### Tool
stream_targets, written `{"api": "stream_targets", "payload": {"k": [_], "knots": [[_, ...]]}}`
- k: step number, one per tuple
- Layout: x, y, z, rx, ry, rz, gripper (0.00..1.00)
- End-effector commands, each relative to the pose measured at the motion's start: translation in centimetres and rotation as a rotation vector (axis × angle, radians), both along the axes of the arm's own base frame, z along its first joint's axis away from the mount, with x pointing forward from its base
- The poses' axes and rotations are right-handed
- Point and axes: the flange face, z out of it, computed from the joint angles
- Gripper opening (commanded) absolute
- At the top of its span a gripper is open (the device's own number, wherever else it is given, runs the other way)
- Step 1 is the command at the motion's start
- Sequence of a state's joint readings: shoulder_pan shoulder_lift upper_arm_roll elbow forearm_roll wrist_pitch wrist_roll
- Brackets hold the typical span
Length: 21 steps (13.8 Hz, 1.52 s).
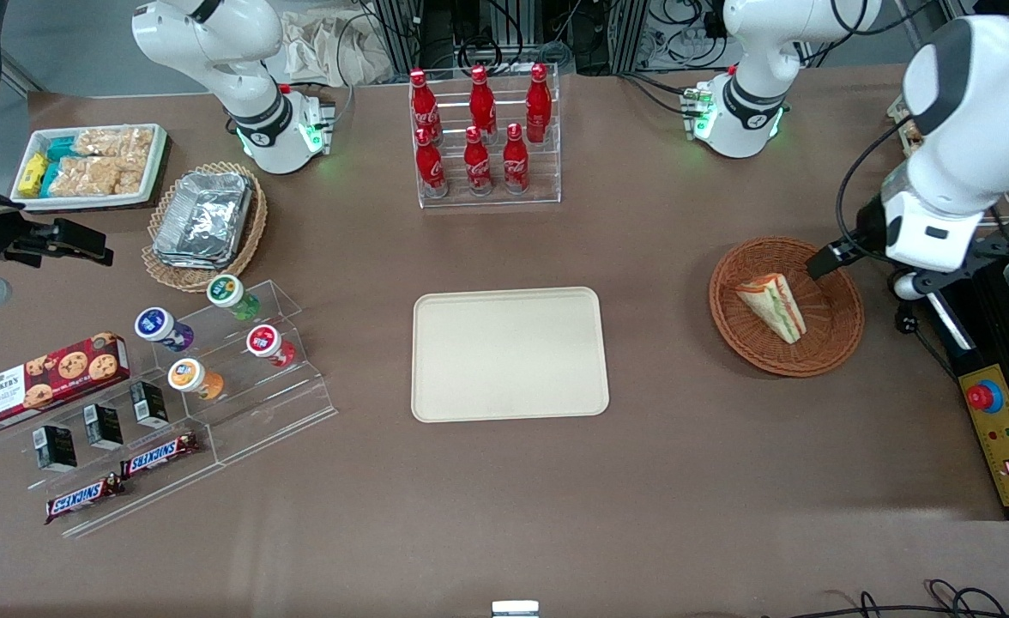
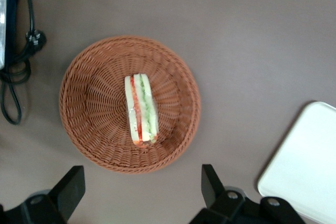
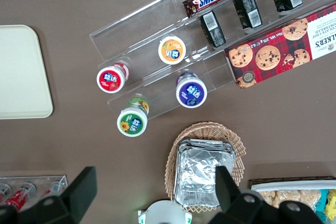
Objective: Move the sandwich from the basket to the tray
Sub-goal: 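Move the left gripper down over the sandwich in the wicker basket, then close the left gripper on the triangular sandwich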
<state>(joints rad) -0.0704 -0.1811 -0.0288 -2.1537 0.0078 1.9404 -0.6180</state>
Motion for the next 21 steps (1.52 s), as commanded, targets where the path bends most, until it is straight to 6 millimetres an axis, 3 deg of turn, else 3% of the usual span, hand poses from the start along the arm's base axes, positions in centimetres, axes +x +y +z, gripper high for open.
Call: {"api": "stream_targets", "payload": {"k": [1, 6, 9, 11, 13, 14, 16, 17, 21], "knots": [[-2.5, 0.2, -3.9, 0.025, -0.023, 0.087, 0.99], [-4.0, 0.4, -14.8, -0.002, -0.108, 0.164, 0.99], [-3.9, 0.5, -18.9, -0.008, -0.105, 0.168, 0.99], [-4.2, 2.3, -21.0, -0.008, -0.120, 0.198, 0.99], [-4.5, 2.5, -22.9, 0.000, -0.122, 0.181, 0.99], [-4.4, 2.5, -23.5, -0.003, -0.127, 0.180, 0.93], [-4.3, 2.4, -23.8, -0.004, -0.129, 0.177, 0.04], [-4.3, 2.4, -23.8, -0.004, -0.129, 0.179, 0.00], [-3.9, 2.2, -22.9, -0.006, -0.145, 0.174, 0.00]]}}
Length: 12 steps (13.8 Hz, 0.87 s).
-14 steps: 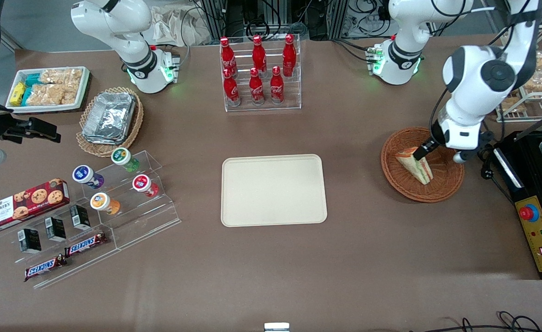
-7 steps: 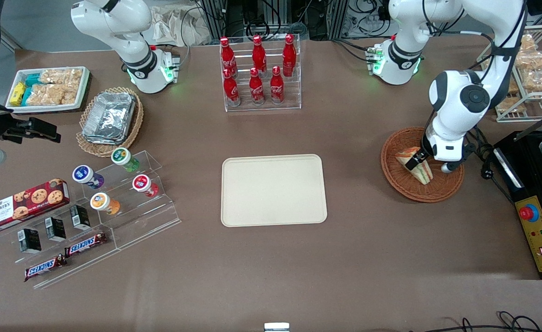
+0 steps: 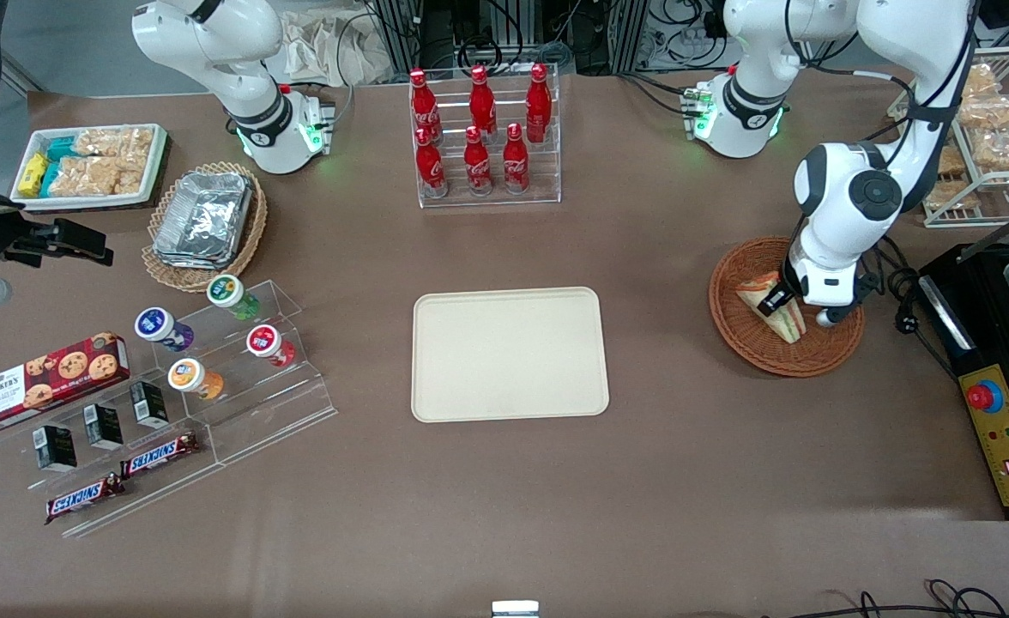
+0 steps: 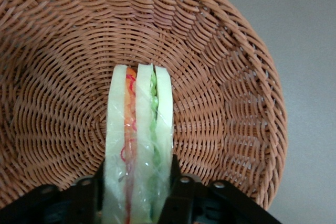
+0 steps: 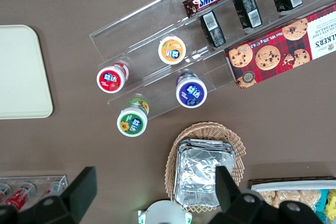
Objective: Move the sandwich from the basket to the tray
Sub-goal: 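Close the left gripper on the triangular sandwich, then lift the sandwich up out of the basket with the left gripper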
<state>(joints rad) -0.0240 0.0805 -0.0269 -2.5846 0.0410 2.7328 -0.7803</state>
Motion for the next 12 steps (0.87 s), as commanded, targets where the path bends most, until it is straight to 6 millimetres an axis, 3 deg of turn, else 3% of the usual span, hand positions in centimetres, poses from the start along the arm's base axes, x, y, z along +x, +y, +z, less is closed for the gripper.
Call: {"api": "stream_targets", "payload": {"k": [1, 3, 5, 9, 12], "knots": [[0.4, -0.2, 1.7, 0.006, -0.056, -0.002, 0.00], [1.1, -0.2, 4.8, 0.017, -0.047, -0.010, 0.00], [2.7, -0.6, 9.2, 0.068, 0.021, -0.051, 0.00], [7.1, -3.3, 20.7, 0.124, 0.168, -0.139, 0.00], [8.2, -6.3, 28.3, 0.118, 0.149, -0.210, 0.00]]}}
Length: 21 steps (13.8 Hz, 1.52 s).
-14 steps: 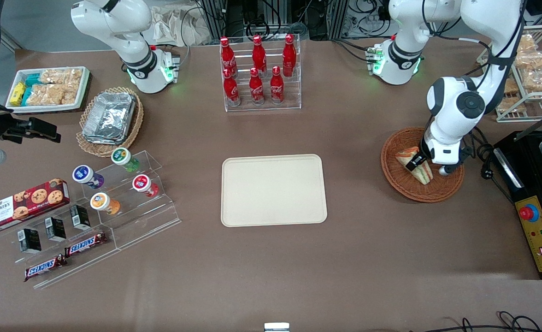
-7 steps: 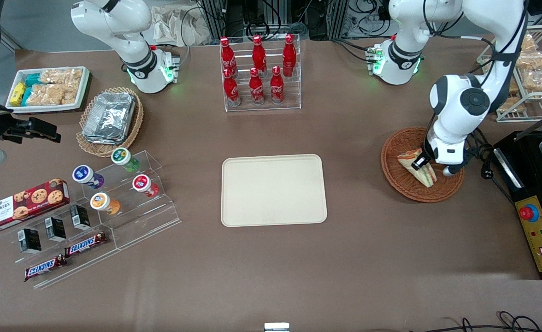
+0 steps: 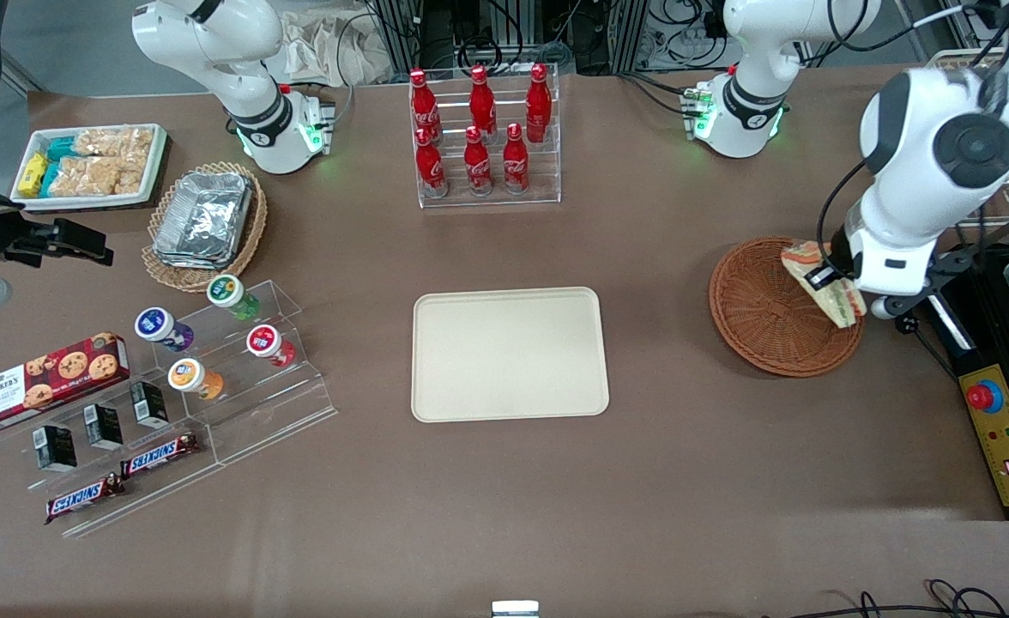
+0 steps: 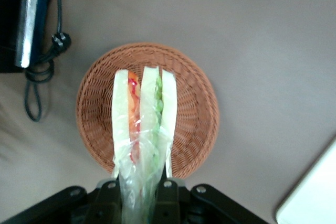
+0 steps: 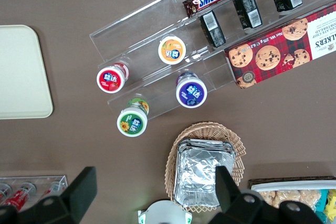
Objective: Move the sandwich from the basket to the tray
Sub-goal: 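Lift the sandwich up out of the basket with the left gripper, then carry the sandwich over the cream tray with the left gripper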
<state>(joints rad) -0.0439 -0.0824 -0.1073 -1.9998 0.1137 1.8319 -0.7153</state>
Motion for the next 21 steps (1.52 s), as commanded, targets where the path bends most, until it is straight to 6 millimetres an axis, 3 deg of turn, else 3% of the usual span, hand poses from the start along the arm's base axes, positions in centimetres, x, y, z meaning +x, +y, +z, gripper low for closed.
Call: {"api": "stream_targets", "payload": {"k": [1, 3, 6, 8, 13, 16, 21], "knots": [[1.3, -3.6, 4.9, -0.022, -0.012, -0.084, 0.00], [1.5, -8.1, 6.4, -0.084, -0.033, -0.133, 0.00], [1.4, -15.8, 4.4, -0.141, 0.000, -0.251, 0.00], [1.5, -20.1, 1.2, -0.171, 0.036, -0.339, 0.00], [1.9, -29.8, -10.2, -0.227, 0.011, -0.496, 0.00], [1.8, -33.0, -16.9, -0.185, -0.027, -0.518, 0.00], [2.1, -33.4, -24.0, -0.152, -0.044, -0.581, 0.00]]}}
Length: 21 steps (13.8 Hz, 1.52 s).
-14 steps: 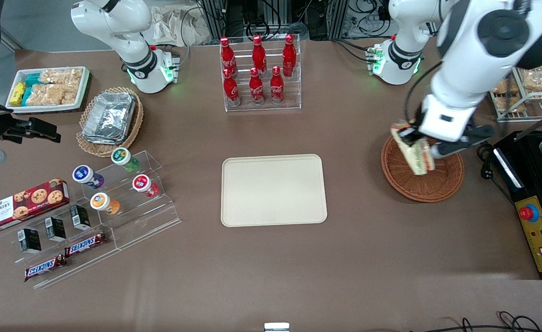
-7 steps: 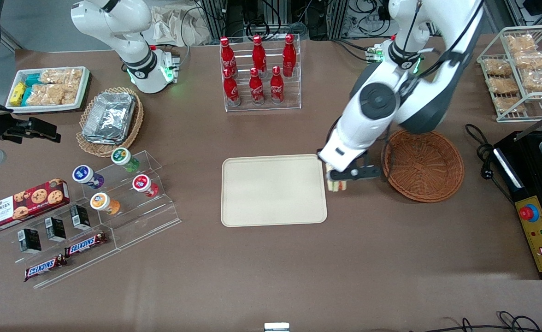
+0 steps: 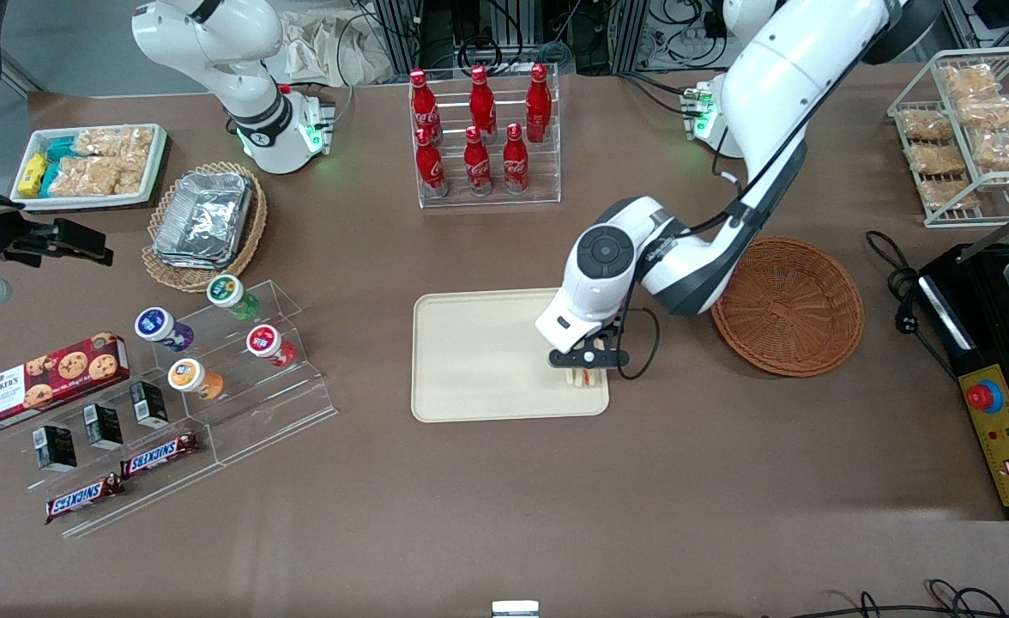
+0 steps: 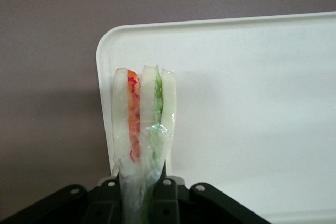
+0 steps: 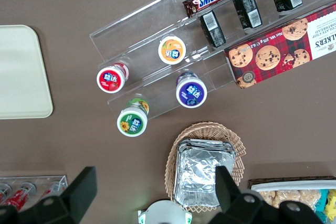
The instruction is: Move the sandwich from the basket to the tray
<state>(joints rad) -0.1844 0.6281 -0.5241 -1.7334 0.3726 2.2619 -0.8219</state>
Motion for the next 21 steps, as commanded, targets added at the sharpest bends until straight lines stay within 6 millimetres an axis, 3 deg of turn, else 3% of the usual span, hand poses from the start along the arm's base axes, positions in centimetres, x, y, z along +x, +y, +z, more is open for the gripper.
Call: {"api": "stream_targets", "payload": {"k": [1, 2, 3, 4, 6, 8, 10, 12, 14, 18, 21], "knots": [[0.4, -0.8, -1.4, 0.007, -0.019, -0.013, 0.00], [0.3, -0.9, -1.8, 0.009, -0.015, -0.015, 0.28], [-0.3, -1.7, -2.2, 0.013, -0.013, -0.023, 0.85], [-0.3, -1.7, -2.2, 0.016, -0.017, -0.013, 0.99], [0.1, -1.3, -1.9, 0.013, -0.016, 0.012, 1.00], [0.7, -0.9, -0.2, 0.011, -0.035, 0.095, 1.00], [1.1, -0.6, 4.0, 0.014, -0.092, 0.133, 1.00], [1.9, 2.9, 9.3, 0.111, -0.098, 0.172, 1.00], [1.3, 4.3, 15.8, 0.071, -0.107, 0.226, 1.00], [-0.1, 12.5, 26.6, 0.069, -0.076, 0.242, 1.00], [-1.3, 23.5, 32.4, 0.019, -0.040, 0.155, 1.00]]}}
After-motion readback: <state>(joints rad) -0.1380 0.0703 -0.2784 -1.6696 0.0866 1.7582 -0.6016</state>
